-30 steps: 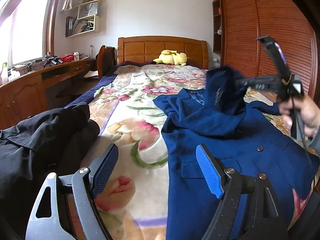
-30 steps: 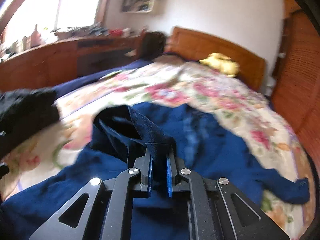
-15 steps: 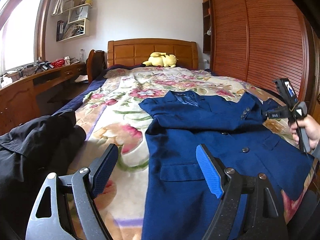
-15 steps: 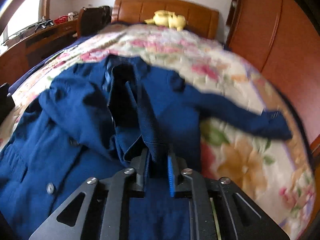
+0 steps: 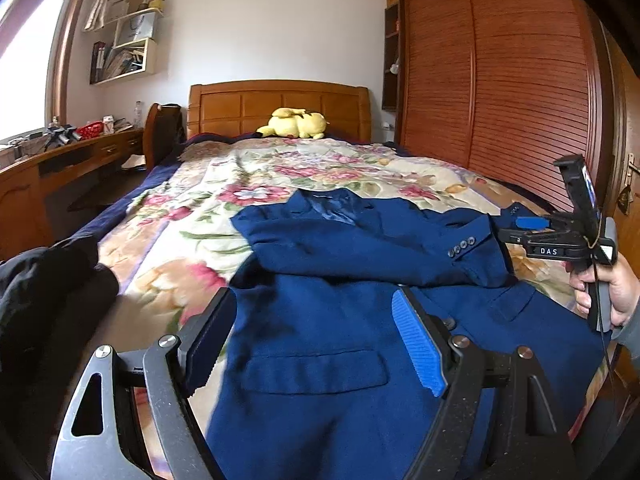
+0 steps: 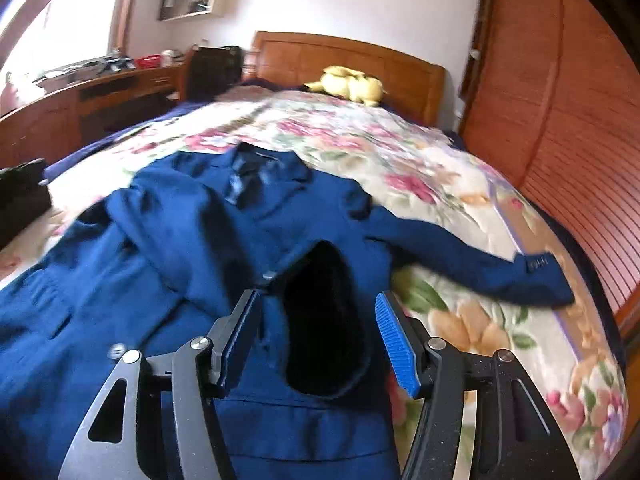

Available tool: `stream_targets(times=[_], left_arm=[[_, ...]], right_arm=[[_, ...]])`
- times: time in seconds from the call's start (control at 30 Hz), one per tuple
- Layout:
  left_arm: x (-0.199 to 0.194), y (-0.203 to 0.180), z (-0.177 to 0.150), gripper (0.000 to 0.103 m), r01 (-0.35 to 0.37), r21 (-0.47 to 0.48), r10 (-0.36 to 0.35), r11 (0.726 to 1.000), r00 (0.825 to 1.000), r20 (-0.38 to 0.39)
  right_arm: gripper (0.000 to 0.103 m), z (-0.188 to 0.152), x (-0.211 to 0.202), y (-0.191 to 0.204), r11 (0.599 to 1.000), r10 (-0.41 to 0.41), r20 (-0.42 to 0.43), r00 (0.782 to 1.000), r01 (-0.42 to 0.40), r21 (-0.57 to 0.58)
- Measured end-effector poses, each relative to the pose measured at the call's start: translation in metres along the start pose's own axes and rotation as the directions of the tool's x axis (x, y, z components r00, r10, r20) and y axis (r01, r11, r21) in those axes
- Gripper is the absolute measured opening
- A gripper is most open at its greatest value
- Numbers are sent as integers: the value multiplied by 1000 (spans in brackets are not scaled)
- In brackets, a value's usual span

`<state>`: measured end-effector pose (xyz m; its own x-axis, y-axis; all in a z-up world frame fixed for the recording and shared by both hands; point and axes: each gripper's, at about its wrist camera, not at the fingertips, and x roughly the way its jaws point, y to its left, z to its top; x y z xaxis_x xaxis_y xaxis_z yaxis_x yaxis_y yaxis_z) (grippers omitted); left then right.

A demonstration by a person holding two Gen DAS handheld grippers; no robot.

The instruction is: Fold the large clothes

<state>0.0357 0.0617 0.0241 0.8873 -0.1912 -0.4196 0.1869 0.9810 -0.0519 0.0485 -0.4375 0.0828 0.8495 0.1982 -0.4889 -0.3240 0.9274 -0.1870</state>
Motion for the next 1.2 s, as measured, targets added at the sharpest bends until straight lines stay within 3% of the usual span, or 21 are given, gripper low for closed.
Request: stream_targets(times=[0.23, 0.47, 0.67, 0.8, 0.9, 0.97, 1.0, 1.07, 1.1, 1.2], left_arm=[[19, -9, -4, 81, -2, 8, 2, 1000, 999, -40], [32, -3, -12, 81, -12, 0, 12, 1000, 995, -101], [33, -2, -14, 81, -14, -3, 14, 1000, 994, -112], [33, -2, -14, 81, -14, -2, 13, 1000, 993, -116], [33, -2, -14, 81, -13, 1, 13, 1000, 993, -119], [33, -1, -15, 81, -17, 4, 17, 1000, 993, -120], [33, -1, -16, 81, -22, 7, 22, 1000, 992, -121], [33, 0, -16, 81, -28, 10, 29, 1000, 992, -121], [33, 1, -16, 81, -30, 10, 31, 999, 992, -121], [32, 3, -16, 81, -30, 4, 30, 1000, 992, -119]], right_arm=[[62, -10, 13, -1, 999, -2, -31, 1000, 0, -42], [62, -28, 66, -52, 996, -51, -198, 979, 65, 66], [62, -37, 74, -66, 992, 21, -260, 965, 13, 129], [62, -35, 90, -62, 996, 41, -340, 940, -11, 91], [61, -34, 96, -53, 999, 19, -340, 940, -4, 46], [51, -32, 94, -51, 999, 20, -333, 943, -10, 32], [37, -31, 94, -48, 1000, 21, -329, 944, -15, 21], [24, -29, 88, -46, 1000, -7, -310, 951, 3, -14], [11, -26, 83, -47, 1000, -16, -291, 957, 11, -18], [10, -17, 59, -58, 998, -16, -191, 981, 26, 51]])
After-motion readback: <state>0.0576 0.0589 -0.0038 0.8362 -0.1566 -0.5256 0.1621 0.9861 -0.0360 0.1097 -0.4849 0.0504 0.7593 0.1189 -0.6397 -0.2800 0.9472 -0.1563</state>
